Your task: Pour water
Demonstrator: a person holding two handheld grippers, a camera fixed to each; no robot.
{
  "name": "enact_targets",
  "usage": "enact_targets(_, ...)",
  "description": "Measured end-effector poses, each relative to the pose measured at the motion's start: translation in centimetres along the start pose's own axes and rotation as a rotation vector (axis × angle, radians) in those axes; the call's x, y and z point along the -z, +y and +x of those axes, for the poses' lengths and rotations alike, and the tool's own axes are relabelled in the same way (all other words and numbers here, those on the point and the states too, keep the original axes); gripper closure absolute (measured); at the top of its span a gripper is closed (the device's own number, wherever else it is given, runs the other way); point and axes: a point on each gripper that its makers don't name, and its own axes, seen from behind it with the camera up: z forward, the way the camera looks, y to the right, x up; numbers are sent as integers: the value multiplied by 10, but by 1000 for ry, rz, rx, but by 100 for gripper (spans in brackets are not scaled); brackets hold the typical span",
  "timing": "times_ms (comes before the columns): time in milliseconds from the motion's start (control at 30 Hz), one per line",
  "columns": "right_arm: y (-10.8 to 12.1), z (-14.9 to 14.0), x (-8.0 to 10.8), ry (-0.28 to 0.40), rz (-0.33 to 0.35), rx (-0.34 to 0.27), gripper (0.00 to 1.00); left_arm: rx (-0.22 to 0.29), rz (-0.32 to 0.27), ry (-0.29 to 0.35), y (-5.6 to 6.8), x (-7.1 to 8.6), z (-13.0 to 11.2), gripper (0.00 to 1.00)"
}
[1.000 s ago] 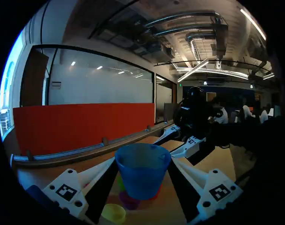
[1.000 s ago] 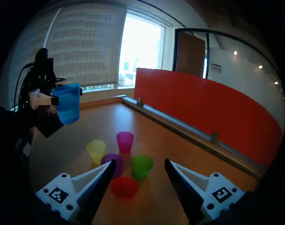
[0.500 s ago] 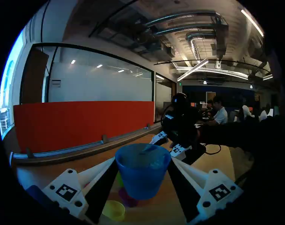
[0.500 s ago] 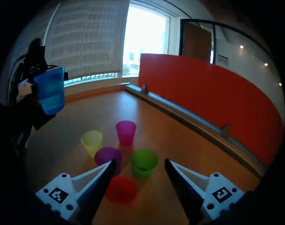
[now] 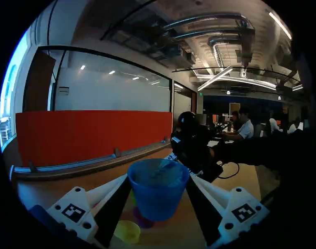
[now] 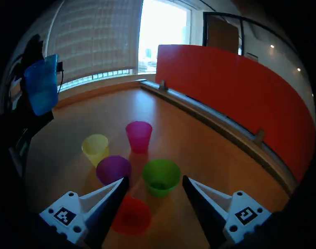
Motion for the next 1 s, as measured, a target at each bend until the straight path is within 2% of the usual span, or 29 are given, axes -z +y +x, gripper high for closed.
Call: enact_targets(1000,8,-18,-44,-115,10,-13,0,24,6,4,-15,4,-9,14)
